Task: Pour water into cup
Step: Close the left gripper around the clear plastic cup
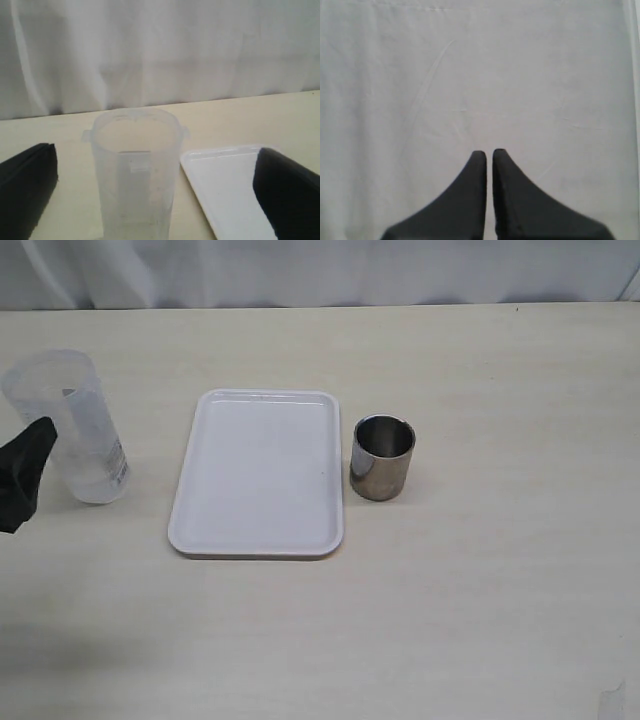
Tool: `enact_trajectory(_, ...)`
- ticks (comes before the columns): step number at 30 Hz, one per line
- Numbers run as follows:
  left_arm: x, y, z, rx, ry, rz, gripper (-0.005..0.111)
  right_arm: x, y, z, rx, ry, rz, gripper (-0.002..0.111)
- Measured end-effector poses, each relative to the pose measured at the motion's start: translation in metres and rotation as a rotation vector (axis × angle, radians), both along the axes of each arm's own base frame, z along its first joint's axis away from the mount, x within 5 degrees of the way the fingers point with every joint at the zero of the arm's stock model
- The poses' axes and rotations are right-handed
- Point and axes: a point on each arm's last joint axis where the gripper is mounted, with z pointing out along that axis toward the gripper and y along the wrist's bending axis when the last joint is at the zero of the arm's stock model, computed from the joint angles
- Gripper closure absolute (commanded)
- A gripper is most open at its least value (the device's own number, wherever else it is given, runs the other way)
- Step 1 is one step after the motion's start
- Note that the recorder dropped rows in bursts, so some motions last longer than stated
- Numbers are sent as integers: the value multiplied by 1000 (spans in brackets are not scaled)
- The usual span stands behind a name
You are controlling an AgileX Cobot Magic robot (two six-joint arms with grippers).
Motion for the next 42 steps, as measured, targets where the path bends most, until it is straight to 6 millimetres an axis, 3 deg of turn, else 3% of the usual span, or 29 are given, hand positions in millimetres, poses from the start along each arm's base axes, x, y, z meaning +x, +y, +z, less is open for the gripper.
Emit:
enact_trajectory(10, 18, -1, -27, 29, 86, -25, 2, 0, 0, 0, 0, 2, 0, 104)
enact_trajectory(21, 60, 0, -53, 22, 174, -41, 2, 0, 0, 0, 0, 2, 0, 104)
enact_trajectory(34, 90, -4, -72, 30, 196, -103, 2, 0, 0, 0, 0, 2, 0, 104)
enact_trajectory(42, 103, -5, -69, 36, 162, -116, 2, 0, 0, 0, 0, 2, 0, 104)
